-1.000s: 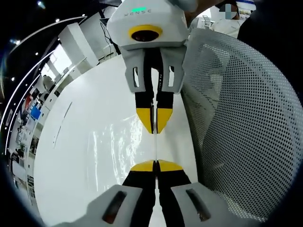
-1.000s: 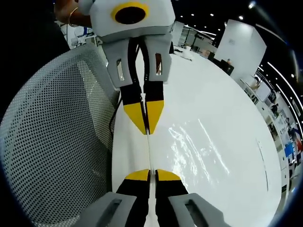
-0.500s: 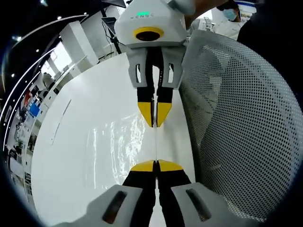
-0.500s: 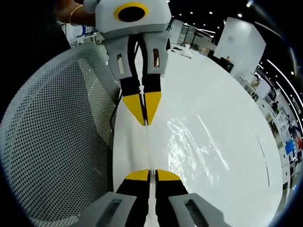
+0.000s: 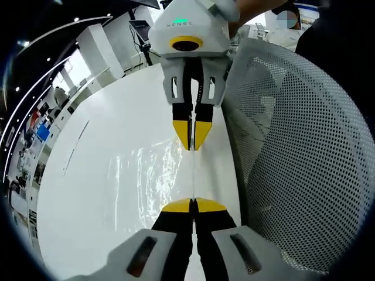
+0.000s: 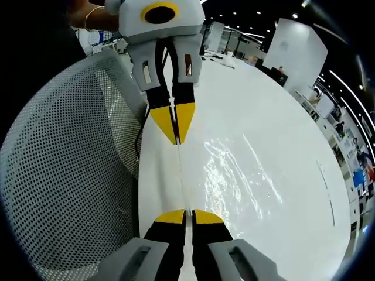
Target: Open the resealable bag by pulling the two sides of the seal apart until the entire bag opening is separated and visibly accessible.
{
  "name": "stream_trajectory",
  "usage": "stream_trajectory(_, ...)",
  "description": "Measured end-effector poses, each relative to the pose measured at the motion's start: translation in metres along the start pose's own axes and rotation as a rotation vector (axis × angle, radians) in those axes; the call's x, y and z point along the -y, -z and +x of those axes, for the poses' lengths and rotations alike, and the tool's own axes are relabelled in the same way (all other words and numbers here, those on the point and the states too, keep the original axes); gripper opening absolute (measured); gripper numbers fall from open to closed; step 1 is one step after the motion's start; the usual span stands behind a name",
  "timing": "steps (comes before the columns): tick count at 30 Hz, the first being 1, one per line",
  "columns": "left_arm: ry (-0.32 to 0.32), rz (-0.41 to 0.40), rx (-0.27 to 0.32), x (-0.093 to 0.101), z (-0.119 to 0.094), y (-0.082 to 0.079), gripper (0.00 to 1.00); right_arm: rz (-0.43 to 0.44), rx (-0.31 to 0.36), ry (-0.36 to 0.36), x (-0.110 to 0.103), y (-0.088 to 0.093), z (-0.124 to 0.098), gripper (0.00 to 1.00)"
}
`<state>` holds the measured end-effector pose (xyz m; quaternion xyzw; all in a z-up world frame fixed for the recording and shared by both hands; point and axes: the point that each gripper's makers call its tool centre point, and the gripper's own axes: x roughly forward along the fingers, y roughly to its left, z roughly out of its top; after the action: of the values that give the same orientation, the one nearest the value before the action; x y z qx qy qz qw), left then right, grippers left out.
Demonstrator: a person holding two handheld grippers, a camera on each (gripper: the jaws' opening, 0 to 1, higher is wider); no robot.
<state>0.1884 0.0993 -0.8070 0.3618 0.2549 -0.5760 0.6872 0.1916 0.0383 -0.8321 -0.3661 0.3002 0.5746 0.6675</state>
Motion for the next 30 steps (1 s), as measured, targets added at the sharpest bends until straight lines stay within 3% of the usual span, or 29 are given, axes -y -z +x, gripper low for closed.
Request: stream_trajectory(30, -0.004, -0.003, -0.007, 0.002, -0.005, 0.003, 0.0, 0.058, -0.053, 0.023, -0.003, 0.034, -0.01, 0.0)
